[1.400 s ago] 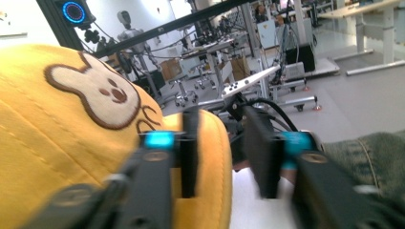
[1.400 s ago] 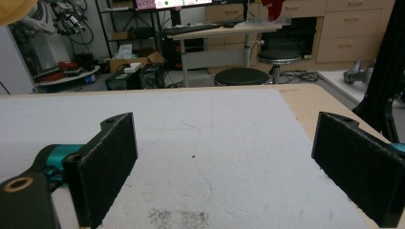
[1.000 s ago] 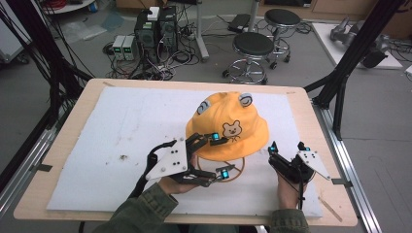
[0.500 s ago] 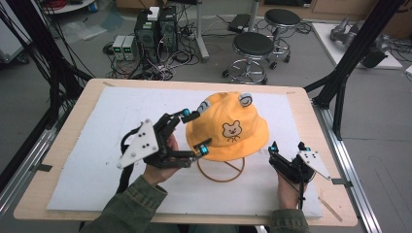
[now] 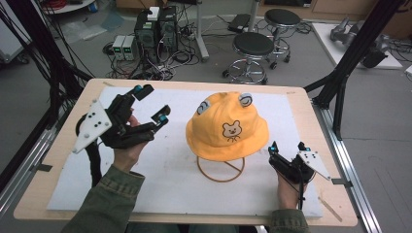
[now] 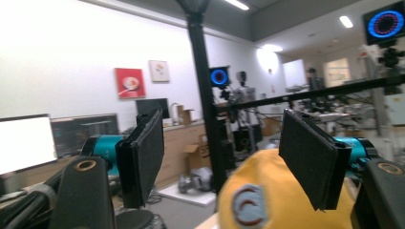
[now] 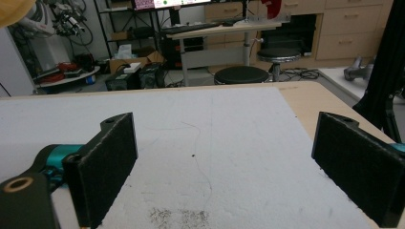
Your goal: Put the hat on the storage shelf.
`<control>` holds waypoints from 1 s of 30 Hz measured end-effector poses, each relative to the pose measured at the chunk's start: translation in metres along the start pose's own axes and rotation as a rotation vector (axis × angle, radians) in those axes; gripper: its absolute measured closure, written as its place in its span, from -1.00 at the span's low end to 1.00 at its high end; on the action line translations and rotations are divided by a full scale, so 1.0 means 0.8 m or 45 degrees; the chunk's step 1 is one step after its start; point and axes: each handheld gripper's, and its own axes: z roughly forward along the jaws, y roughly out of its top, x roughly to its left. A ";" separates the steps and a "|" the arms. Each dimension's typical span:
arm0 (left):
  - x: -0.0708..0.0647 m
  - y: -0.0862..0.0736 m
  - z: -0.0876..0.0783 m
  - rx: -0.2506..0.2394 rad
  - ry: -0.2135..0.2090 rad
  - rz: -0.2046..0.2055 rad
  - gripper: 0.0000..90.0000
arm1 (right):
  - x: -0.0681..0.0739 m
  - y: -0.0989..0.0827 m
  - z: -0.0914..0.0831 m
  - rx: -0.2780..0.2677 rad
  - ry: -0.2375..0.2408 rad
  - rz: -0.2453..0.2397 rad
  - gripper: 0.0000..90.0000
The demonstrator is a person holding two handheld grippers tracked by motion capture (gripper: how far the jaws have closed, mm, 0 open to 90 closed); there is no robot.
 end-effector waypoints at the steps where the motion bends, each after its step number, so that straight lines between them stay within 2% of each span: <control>1: 0.004 0.002 -0.003 -0.001 0.019 0.003 -0.28 | 0.000 0.000 0.000 0.000 0.000 0.000 -0.84; 4: 0.016 0.010 -0.016 -0.013 0.070 0.009 -0.30 | 0.000 0.000 0.000 0.001 0.000 0.001 -0.84; 5: 0.016 0.010 -0.016 -0.013 0.070 0.009 -0.30 | 0.000 0.000 0.000 0.001 0.000 0.001 -0.84; 6: 0.022 0.013 -0.023 -0.014 0.102 0.015 -0.30 | 0.000 0.000 0.000 0.005 0.000 -0.001 -0.84; 7: 0.022 0.013 -0.023 -0.014 0.102 0.015 -0.31 | 0.000 0.000 0.000 0.005 0.000 -0.001 -0.84; 9: 0.028 0.014 -0.029 -0.013 0.135 0.012 -0.31 | 0.001 0.000 0.000 0.007 0.001 0.000 -0.84; 10: 0.035 0.015 -0.036 -0.003 0.174 0.018 -0.32 | 0.001 0.000 0.000 0.007 0.000 0.000 -0.84; 11: 0.035 0.015 -0.036 -0.003 0.174 0.018 -0.33 | 0.001 0.000 0.000 0.007 0.000 0.000 -0.84; 12: 0.042 0.014 -0.043 0.005 0.220 0.016 -0.34 | 0.000 0.000 0.000 0.005 0.000 0.000 -0.84; 14: 0.045 0.013 -0.046 0.010 0.239 0.013 -0.34 | 0.000 0.000 0.000 0.004 0.000 0.002 -0.84; 16: 0.058 0.006 -0.057 0.049 0.305 0.007 -0.37 | 0.001 0.000 0.000 0.009 -0.002 0.004 -0.84; 17: 0.058 0.006 -0.057 0.049 0.305 0.007 -0.38 | 0.001 0.000 0.000 0.009 -0.002 0.004 -0.84; 20: 0.070 -0.005 -0.068 0.091 0.373 -0.013 -0.41 | 0.001 0.000 0.000 0.010 -0.004 0.002 -0.84; 22: 0.082 -0.015 -0.082 0.119 0.455 -0.028 -0.42 | 0.001 0.000 0.000 0.009 -0.005 0.003 -0.84; 23: 0.082 -0.015 -0.082 0.119 0.455 -0.028 -0.43 | 0.001 0.000 0.000 0.009 -0.005 0.003 -0.84; 28: 0.099 -0.031 -0.105 0.169 0.557 -0.054 -0.45 | 0.002 -0.001 0.000 0.017 -0.005 0.012 -0.84; 30: 0.100 -0.034 -0.108 0.181 0.573 -0.050 -0.46 | 0.002 -0.001 0.000 0.020 -0.005 0.010 -0.84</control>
